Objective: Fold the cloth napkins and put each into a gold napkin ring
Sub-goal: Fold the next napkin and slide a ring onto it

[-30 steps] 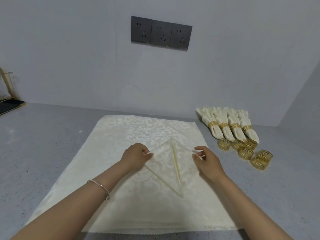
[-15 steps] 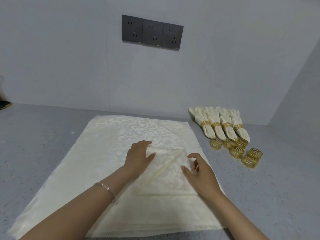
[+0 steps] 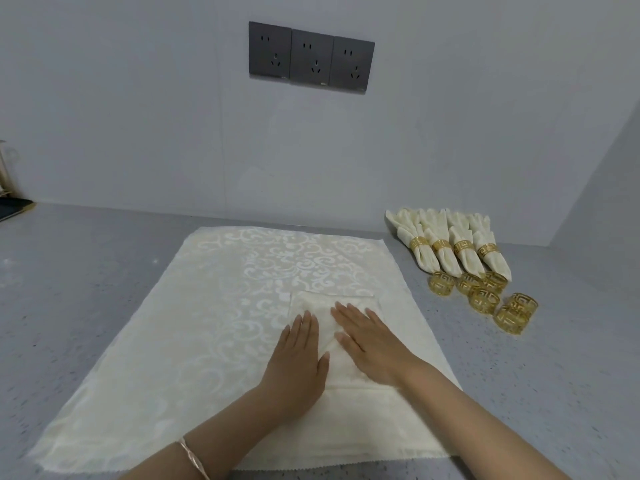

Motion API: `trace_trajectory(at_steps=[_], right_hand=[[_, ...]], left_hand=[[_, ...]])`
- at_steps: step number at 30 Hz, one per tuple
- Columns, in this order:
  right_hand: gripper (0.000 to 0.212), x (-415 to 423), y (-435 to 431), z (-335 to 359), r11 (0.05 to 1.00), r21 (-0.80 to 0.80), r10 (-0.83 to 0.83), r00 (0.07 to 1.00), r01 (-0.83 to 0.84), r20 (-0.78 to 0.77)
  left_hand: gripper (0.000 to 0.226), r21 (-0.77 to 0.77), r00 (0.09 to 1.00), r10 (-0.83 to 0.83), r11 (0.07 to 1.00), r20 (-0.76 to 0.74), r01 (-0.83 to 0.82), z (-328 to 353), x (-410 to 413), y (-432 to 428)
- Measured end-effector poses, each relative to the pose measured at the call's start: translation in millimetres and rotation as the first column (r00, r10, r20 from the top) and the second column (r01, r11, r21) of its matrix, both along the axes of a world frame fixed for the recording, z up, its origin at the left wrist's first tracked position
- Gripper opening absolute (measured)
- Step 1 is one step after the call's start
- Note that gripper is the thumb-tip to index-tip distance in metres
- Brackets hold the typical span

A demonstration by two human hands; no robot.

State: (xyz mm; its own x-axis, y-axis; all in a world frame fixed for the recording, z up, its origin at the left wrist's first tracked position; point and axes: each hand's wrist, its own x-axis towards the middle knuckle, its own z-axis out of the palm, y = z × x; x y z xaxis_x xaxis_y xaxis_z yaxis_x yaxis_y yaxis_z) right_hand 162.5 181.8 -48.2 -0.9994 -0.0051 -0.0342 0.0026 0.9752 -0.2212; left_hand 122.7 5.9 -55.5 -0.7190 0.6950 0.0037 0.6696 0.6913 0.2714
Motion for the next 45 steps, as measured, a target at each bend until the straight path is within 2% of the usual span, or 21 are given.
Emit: trace_trajectory(at_steps=[3,8,11,13,15,17,20,22,25,26,28,30,32,34,40,45], right_hand=[[0.054,-4,18,2,0.997,0.0,-0.082,0.996,0.082,0.027],[0.053,-10,40,3,0.979,0.0,-0.202,0.978,0.202,0.055],[0.053,-7,45,5,0.975,-0.011,-0.221,0.975,0.221,-0.012],[0.052,2,40,9,0.99,-0.035,-0.138,0.976,0.134,-0.168],[0.047,18,27,19,0.992,-0.123,-0.007,0.96,-0.029,-0.281],[0.043,39,12,27,0.972,-0.178,0.103,0.963,-0.15,-0.25],[0.048,62,6,30,0.968,-0.029,0.243,0.956,-0.251,-0.167],[0.046,67,15,29,0.968,0.029,0.252,0.956,-0.25,-0.151],[0.042,66,31,29,0.985,-0.016,0.168,0.975,-0.172,-0.148],[0.035,65,35,30,0.983,-0.118,0.121,0.981,-0.139,-0.151],[0.02,63,41,32,0.921,-0.381,0.026,0.989,-0.079,-0.143],[0.013,57,41,33,0.859,-0.512,-0.055,0.991,-0.014,-0.12],[0.033,52,39,31,0.841,-0.541,-0.125,0.979,0.019,-0.16],[0.038,46,35,29,0.801,-0.597,-0.194,0.961,0.039,-0.196],[0.021,28,31,17,0.711,-0.691,-0.328,0.93,0.127,-0.167],[0.021,20,31,15,0.775,-0.601,-0.34,0.93,0.193,-0.139]], left_hand=[[0.059,0.002,0.999,-0.009,1.0,-0.04,0.009,-3,0,1],[0.052,0.044,0.998,-0.064,0.997,-0.011,0.064,-3,-2,-3],[0.05,0.037,0.997,-0.065,0.997,-0.044,0.067,-2,0,-4],[0.05,0.037,0.997,-0.062,0.997,-0.043,0.064,-1,0,-4],[0.05,0.032,0.997,-0.075,0.997,-0.037,0.076,0,-2,-4],[0.05,0.033,0.995,-0.099,0.994,-0.016,0.1,0,-4,-5],[0.05,0.062,0.993,-0.116,0.991,-0.012,0.117,0,-5,-7],[0.05,0.085,0.992,-0.126,0.988,-0.022,0.128,0,-5,-7],[0.052,0.107,0.99,-0.141,0.984,-0.001,0.14,1,-8,-8],[0.052,0.108,0.99,-0.144,0.984,0.007,0.142,2,-9,-9],[0.049,0.109,0.989,-0.146,0.984,0.019,0.144,1,-9,-9],[0.047,0.104,0.987,-0.144,0.985,0.069,0.137,2,-7,-9],[0.054,0.084,0.982,-0.139,0.988,0.13,0.128,5,-7,-9],[0.055,0.061,0.98,-0.142,0.989,0.14,0.135,6,-8,-8],[0.045,0.078,0.985,-0.137,0.989,0.109,0.129,5,-8,-8],[0.052,0.01,0.983,-0.134,0.991,0.126,0.134,8,-17,-6]])
